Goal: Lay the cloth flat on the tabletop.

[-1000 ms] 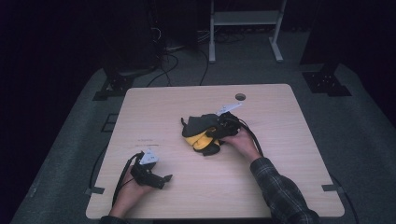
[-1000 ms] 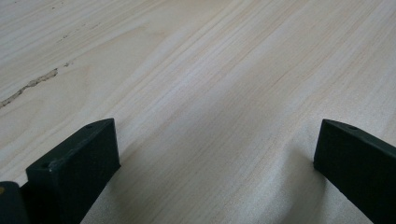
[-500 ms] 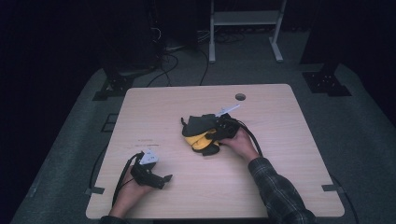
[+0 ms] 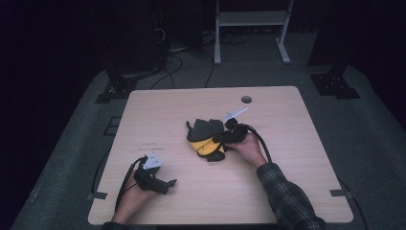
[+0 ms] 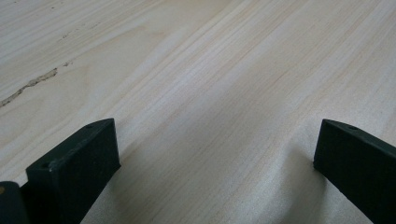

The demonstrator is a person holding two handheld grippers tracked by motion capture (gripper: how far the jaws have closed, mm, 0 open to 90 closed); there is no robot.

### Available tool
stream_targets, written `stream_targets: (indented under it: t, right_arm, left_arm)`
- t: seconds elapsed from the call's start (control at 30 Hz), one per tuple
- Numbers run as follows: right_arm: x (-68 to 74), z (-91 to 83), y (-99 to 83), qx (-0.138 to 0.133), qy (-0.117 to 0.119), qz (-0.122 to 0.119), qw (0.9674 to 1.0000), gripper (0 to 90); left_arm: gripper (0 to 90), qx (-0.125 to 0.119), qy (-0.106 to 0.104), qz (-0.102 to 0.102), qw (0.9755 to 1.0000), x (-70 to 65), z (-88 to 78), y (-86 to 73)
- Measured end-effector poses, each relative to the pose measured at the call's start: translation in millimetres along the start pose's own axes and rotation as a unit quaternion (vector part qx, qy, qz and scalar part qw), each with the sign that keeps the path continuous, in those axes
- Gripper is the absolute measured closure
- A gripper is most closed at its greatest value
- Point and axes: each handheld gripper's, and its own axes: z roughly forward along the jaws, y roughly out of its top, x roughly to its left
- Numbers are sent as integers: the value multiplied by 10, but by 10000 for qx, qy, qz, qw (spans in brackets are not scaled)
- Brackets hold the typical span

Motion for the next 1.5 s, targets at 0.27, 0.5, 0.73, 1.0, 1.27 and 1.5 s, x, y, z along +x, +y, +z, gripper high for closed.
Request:
stream_targets:
  t: [0.27,0.5,0.73,1.0,1.27,1.5]
  right_arm:
    - [148,-223,-81,-14,189,-184,9997,766]
    - [313,-483,-256,-11,511,-213,9985,765]
    - [503,-648,-429,256,814,-475,9952,761]
    - [555,-765,-630,380,588,-543,9961,547]
    - [604,-1036,-771,205,326,-430,9983,401]
    - [655,-1164,-933,205,230,-420,9986,392]
  left_arm:
    - [0,3,0,-1,10000,-2,-2,-1]
    - [0,0,-64,64,10000,-47,12,14]
    - [0,45,-187,197,9996,-110,33,58]
    - [44,-225,-258,441,9984,-195,31,258]
    - [134,-362,-193,703,9967,-171,146,553]
    - [224,-464,-107,864,9951,-75,297,768]
